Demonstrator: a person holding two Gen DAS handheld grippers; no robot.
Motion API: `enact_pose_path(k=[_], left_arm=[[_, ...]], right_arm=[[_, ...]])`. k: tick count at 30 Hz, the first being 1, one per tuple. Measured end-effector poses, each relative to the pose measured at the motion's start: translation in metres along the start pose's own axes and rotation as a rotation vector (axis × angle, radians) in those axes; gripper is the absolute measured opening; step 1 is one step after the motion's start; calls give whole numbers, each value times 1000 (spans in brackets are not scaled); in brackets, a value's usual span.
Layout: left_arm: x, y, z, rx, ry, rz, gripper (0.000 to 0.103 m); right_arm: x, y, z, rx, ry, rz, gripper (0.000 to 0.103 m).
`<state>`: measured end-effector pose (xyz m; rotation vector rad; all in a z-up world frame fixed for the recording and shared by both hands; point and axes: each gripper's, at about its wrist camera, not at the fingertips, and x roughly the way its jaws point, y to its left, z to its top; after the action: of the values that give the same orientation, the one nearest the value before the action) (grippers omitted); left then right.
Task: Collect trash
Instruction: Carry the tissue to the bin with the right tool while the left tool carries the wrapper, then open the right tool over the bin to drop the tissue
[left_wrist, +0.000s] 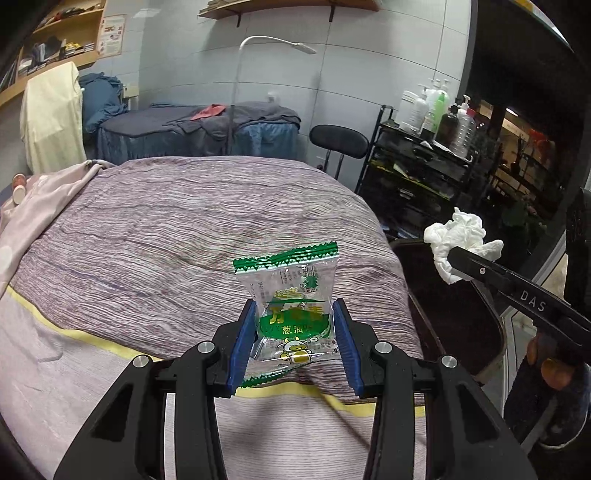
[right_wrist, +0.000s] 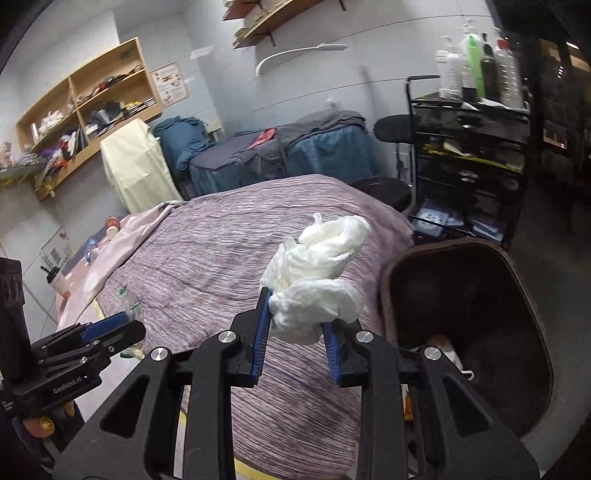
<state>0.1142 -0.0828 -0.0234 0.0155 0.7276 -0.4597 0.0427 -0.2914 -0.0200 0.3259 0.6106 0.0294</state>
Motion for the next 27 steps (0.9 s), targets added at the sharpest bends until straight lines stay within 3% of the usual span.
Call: enact_pose_path(k=[14,27], left_arm=[[17,-45,-1,79,32,-73,41],[31,-77,0,134,58,-120,41]], right_arm=[[-18,-83,-16,128,-13,-181,27],[4,-141,-30,212,42,-320,28]])
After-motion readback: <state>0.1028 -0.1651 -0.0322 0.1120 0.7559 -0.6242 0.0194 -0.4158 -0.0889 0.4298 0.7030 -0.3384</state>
